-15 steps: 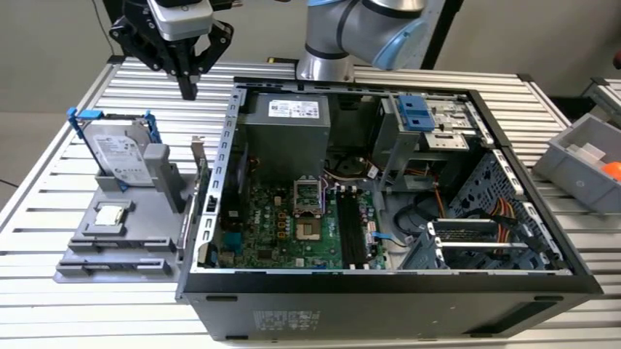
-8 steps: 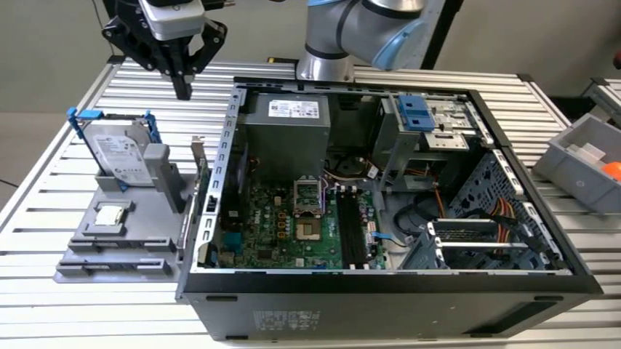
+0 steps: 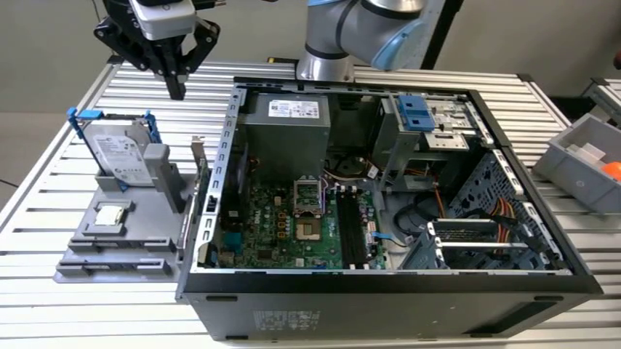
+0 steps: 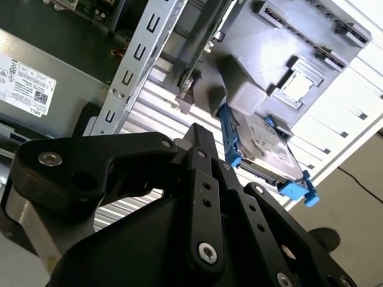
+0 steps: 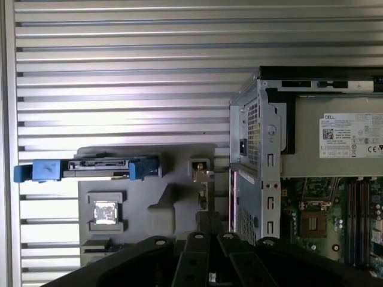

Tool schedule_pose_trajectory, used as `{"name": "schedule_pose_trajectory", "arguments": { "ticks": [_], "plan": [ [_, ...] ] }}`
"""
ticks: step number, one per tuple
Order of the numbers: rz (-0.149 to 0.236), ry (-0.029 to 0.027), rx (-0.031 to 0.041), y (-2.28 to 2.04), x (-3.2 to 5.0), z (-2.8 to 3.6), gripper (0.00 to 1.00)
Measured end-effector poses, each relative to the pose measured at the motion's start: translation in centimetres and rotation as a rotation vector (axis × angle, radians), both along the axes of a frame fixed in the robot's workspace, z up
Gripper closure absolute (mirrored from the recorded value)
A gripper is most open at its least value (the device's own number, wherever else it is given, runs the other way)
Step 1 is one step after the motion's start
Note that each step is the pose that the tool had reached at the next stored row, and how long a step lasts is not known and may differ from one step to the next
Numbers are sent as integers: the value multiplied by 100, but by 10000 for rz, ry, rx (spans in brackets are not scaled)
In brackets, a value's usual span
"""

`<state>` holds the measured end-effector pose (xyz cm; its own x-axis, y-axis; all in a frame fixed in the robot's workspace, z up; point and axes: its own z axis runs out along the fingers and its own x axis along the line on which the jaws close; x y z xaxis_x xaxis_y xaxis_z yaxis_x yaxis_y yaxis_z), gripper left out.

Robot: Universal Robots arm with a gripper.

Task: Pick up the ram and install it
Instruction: 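Reach for the ram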

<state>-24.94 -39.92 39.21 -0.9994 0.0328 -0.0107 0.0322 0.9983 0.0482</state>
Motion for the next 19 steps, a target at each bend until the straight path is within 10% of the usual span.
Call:
{"name": "schedule_pose_trajectory", "arguments": {
  "ticks": [19],
  "plan": [
    [-24, 0, 0, 0, -189, -1, 100]
  ]
}}
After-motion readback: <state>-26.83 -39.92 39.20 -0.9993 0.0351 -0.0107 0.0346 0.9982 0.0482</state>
